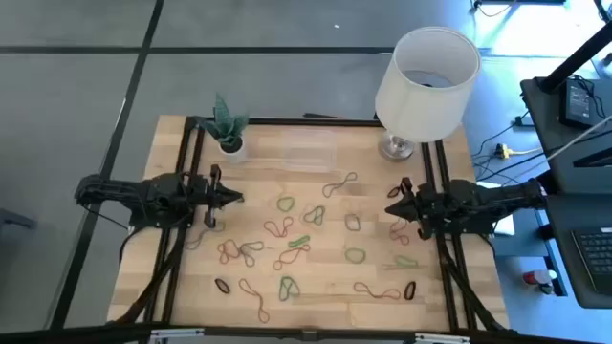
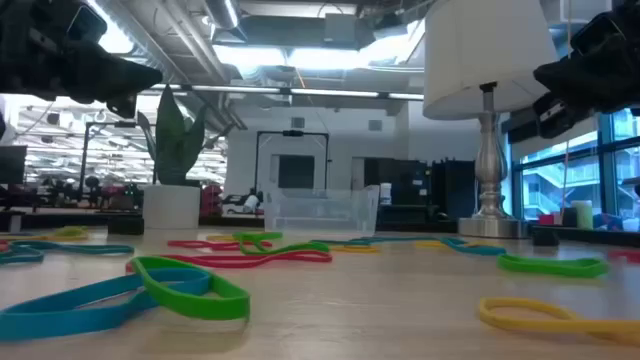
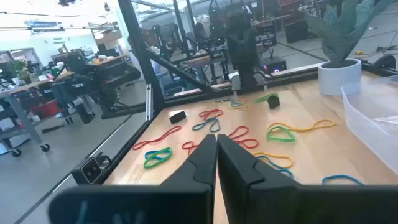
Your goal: Pick and place rubber bands into bin
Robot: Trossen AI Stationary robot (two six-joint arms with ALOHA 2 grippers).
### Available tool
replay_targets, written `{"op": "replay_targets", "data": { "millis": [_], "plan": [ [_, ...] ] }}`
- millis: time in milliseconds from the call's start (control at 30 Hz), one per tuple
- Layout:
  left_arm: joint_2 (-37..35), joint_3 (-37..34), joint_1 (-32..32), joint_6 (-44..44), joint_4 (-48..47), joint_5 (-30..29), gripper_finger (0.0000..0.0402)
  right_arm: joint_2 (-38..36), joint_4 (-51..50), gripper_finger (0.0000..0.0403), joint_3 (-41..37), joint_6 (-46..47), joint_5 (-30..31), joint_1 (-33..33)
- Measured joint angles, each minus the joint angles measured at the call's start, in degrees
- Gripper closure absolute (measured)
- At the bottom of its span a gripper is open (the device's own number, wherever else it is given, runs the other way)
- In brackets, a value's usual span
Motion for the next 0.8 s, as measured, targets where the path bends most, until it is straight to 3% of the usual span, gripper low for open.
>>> {"op": "replay_targets", "data": {
  "millis": [800],
  "plan": [
    [0.0, 0.0, 0.0, 0.0, 0.0, 0.0, 0.0396, 0.0, 0.0, 0.0384, 0.0, 0.0, 0.0, 0.0]
  ]
}}
